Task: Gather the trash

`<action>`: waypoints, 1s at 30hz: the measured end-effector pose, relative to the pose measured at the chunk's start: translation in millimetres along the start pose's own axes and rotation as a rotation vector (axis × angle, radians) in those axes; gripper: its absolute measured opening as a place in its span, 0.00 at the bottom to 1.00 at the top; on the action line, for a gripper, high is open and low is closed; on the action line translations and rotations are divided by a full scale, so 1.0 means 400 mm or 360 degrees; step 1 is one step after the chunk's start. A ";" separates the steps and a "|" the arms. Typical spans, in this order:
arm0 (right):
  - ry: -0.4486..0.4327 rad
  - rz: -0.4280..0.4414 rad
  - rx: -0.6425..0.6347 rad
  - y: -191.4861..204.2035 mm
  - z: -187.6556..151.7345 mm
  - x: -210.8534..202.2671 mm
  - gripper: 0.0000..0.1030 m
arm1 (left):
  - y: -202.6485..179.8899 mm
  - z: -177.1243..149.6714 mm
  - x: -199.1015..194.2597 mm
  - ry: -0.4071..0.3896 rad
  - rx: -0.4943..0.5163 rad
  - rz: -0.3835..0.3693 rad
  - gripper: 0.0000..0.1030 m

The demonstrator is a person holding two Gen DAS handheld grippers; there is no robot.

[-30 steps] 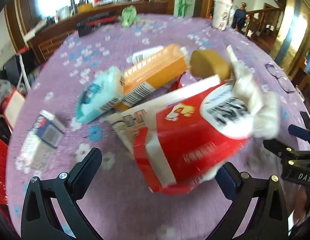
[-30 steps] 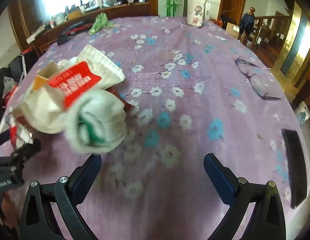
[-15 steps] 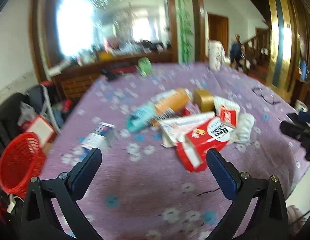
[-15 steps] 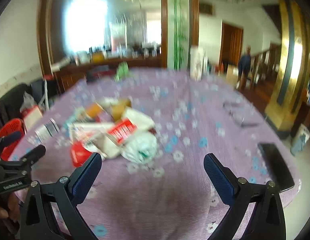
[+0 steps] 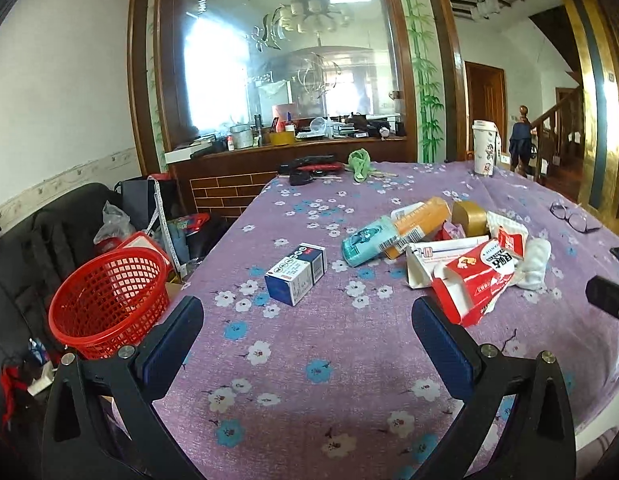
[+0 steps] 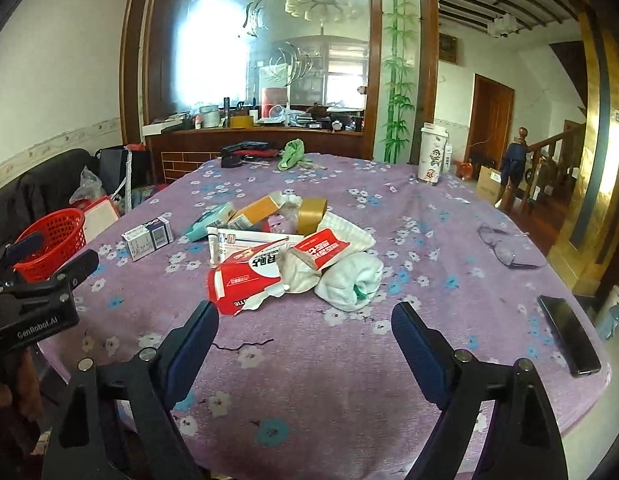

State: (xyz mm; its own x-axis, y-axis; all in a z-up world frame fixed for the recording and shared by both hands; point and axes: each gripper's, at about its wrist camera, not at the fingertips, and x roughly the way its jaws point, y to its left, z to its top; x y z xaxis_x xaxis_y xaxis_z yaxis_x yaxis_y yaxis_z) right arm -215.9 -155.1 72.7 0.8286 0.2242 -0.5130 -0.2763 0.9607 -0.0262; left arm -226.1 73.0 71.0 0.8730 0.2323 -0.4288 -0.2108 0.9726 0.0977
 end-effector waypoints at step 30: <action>0.0118 0.0052 0.0054 0.003 -0.019 0.041 0.82 | -0.016 -0.024 0.036 0.0094 0.0051 -0.0002 1.00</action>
State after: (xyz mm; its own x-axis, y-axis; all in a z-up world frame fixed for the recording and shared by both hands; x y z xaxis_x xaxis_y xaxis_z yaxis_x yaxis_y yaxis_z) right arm -206.4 -151.5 57.7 0.7809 0.2440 -0.5751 -0.2846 0.9584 0.0202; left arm -216.5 70.2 55.6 0.8456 0.2314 -0.4810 -0.1948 0.9728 0.1255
